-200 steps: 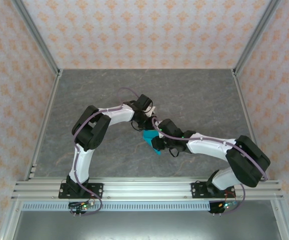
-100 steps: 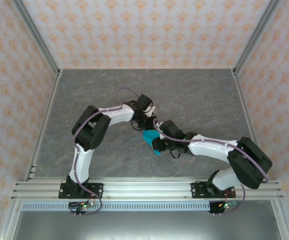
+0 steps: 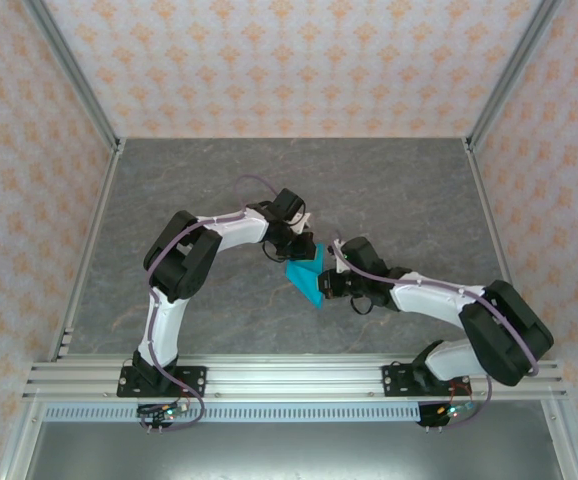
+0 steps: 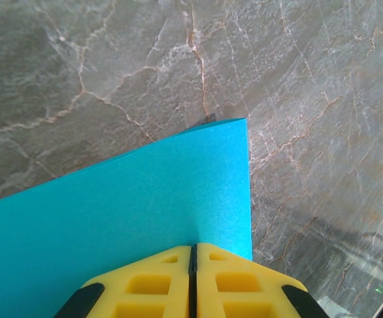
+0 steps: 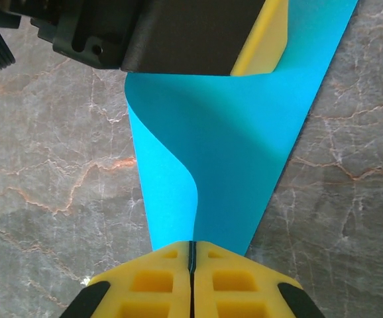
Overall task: Fold a paper plane with a square sheet of paper (fold left side to right side)
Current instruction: Third fold the triangle at the center of the table.
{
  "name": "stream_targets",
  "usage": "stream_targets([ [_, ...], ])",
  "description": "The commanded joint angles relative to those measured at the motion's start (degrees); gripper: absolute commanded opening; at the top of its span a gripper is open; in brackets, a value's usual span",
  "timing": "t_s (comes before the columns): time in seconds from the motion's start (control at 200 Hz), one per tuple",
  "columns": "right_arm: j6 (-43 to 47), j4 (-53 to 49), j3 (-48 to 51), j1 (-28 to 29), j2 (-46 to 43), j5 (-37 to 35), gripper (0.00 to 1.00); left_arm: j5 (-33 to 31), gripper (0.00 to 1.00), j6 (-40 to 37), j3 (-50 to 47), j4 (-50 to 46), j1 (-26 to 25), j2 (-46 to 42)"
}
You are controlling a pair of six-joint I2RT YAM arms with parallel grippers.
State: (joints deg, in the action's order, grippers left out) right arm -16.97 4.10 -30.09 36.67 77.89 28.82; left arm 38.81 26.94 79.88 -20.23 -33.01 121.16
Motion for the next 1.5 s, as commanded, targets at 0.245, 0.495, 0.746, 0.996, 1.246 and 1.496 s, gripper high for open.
stream_targets([
  [0.245, -0.3, 2.8, -2.8, -1.3, 5.8, 6.0, 0.08, -1.5, 0.10, 0.0, -1.8, -2.3, -1.3, 3.4],
  [0.495, -0.7, 2.4, -3.9, -2.1, 8.1, 4.8, 0.08, -1.4, 0.09, 0.0, -1.9, -2.1, -1.3, 3.4],
  [0.746, -0.3, 1.3, -5.2, -2.3, 10.7, 5.0, 0.08, -1.4, 0.09, -0.1, -2.0, -2.0, -1.3, 3.4],
  [0.996, -0.3, 0.2, -5.2, -2.3, 11.5, 3.9, 0.08, -1.5, 0.09, 0.0, -2.0, -2.2, -1.3, 3.3],
  [1.246, -0.7, 0.3, -5.9, -2.3, 11.3, 3.0, 0.08, -1.5, 0.09, -0.1, -2.2, -2.0, -1.3, 3.3],
  [1.496, -0.8, -0.1, -6.5, -2.3, 11.1, 1.9, 0.08, -1.5, 0.09, 0.0, -2.2, -2.0, -1.3, 3.3],
])
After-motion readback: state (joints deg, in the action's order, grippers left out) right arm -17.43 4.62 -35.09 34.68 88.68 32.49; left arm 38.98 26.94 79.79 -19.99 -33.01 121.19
